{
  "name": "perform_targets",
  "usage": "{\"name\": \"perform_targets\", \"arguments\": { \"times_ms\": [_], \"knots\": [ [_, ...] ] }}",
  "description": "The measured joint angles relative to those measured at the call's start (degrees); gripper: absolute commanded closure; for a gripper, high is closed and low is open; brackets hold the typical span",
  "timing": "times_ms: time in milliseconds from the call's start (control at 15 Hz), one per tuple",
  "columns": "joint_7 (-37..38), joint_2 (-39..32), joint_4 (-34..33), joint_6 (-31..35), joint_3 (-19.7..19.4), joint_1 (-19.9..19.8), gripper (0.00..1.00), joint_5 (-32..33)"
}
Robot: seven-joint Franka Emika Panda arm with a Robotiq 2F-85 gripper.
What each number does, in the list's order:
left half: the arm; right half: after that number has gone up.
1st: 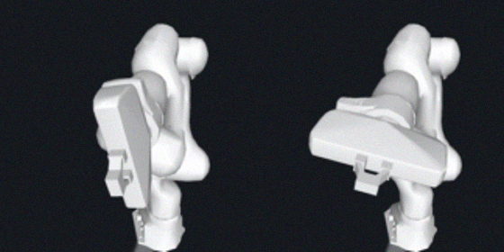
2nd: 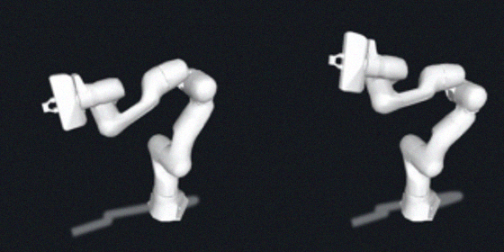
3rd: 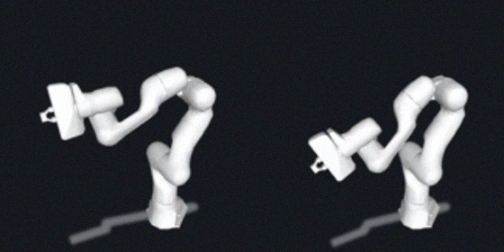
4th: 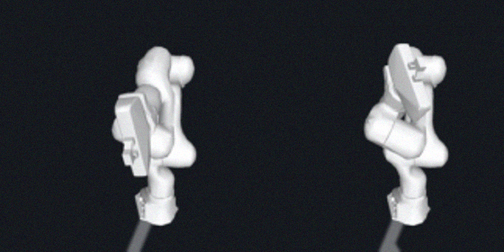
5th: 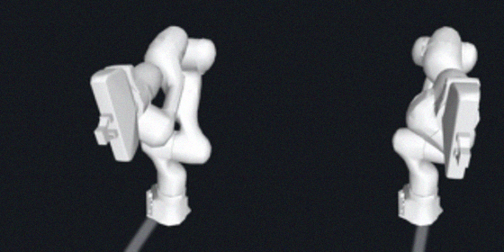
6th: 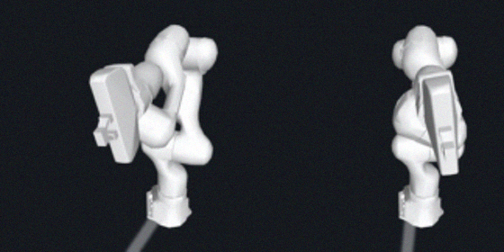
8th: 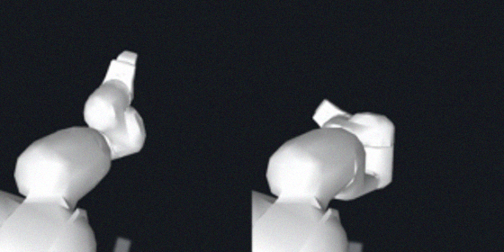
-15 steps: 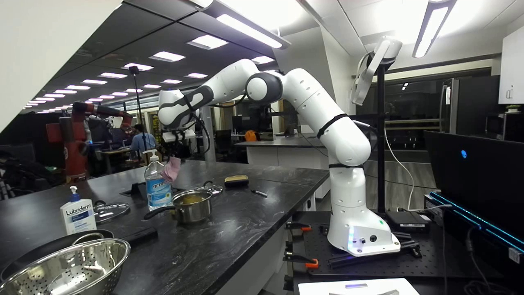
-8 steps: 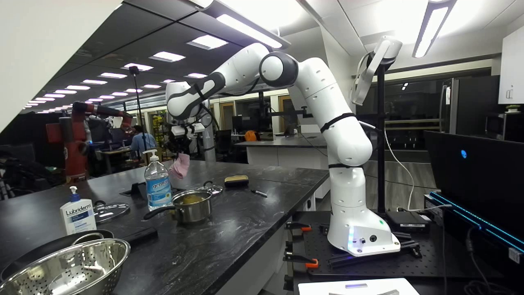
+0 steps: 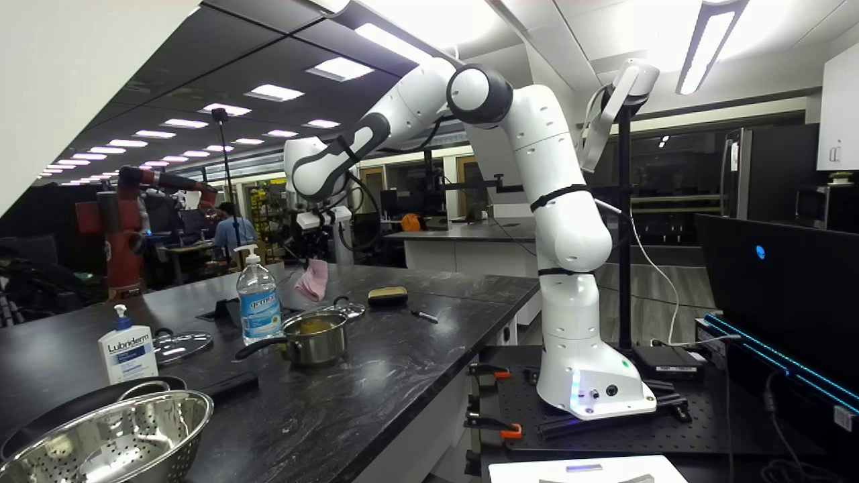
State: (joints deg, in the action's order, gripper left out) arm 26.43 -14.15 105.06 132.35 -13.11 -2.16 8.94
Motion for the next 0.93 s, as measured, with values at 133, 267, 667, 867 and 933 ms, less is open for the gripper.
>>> {"name": "perform_targets", "arguments": {
  "times_ms": [133,267,667,867,933],
  "knots": [
    [0.0,0.1,1.5,0.8,0.1,0.0,0.97,0.0],
    [0.0,0.1,2.6,1.6,0.1,-0.1,0.97,0.0],
    [0.0,0.1,4.7,2.3,0.2,-0.1,0.97,0.0],
    [0.0,0.1,5.4,2.3,0.4,-0.1,0.90,0.1],
    [0.0,0.1,5.5,2.3,0.5,-0.1,0.90,0.1]
  ]
}}
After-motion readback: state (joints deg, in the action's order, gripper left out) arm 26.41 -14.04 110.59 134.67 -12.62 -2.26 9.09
